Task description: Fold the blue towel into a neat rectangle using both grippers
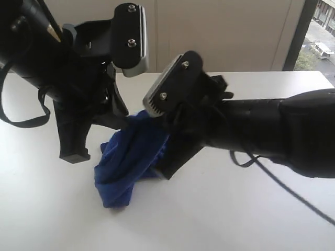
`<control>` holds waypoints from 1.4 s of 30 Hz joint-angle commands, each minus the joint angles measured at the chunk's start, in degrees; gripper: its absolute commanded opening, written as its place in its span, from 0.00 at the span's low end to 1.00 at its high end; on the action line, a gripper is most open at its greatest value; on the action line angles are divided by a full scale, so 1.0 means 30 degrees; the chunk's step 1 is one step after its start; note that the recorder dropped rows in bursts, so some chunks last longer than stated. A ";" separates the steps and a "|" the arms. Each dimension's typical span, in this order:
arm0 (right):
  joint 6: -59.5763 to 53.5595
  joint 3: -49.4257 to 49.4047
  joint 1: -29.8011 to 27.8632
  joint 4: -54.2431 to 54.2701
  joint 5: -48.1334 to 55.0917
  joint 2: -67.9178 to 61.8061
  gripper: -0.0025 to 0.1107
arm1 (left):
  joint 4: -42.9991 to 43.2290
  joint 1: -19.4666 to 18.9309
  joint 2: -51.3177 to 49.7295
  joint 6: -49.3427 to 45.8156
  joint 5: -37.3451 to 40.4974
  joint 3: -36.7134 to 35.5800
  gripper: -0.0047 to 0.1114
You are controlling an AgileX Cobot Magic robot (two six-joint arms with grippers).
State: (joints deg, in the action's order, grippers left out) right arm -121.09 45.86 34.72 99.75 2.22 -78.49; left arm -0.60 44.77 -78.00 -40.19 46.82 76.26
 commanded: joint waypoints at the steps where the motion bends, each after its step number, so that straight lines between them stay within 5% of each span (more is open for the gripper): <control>1: -0.0159 0.0018 -0.0148 0.0065 -0.6656 0.2852 0.02 | 0.2623 -0.0046 0.0215 0.2015 0.0426 -0.0098 0.73; 4: -0.0404 0.0136 -0.0148 0.0065 -1.0004 0.5086 0.02 | 0.4125 -0.0046 0.0215 0.3640 0.0390 -0.0098 0.84; 17: -0.0404 0.2747 -0.0148 0.0065 -1.4337 1.0146 0.02 | 0.5235 -0.0046 -0.1928 0.6334 -0.2042 -0.1810 0.76; 23: -0.0404 0.3201 -0.0148 0.0065 -1.4195 0.9845 0.02 | 0.3990 -0.0046 -0.4281 0.6704 -0.5594 -0.2596 0.75; 26: -0.0404 0.3937 -0.0148 0.0065 -1.5531 0.8699 0.02 | -0.0578 -0.0011 -0.4682 0.7230 -0.8118 -0.2596 0.75; 30: -0.0404 0.4706 -0.0148 0.0065 -1.8377 0.7294 0.02 | -0.7090 0.0185 -0.6273 0.2779 -0.8834 -0.2596 0.75; 34: -0.0404 0.4717 -0.0148 0.0065 -1.9215 0.6818 0.02 | -1.1210 0.1821 -0.8622 -0.6425 -0.9215 -0.2596 0.66; 42: -0.0404 0.4681 -0.0148 0.0065 -2.0542 0.6788 0.02 | -1.2659 0.3221 -1.0480 -0.7536 -1.3357 -0.2596 0.58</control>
State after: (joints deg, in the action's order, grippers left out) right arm -121.23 59.43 34.40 100.49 -58.35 -58.27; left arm -35.87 53.25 -108.49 -62.03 9.99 68.66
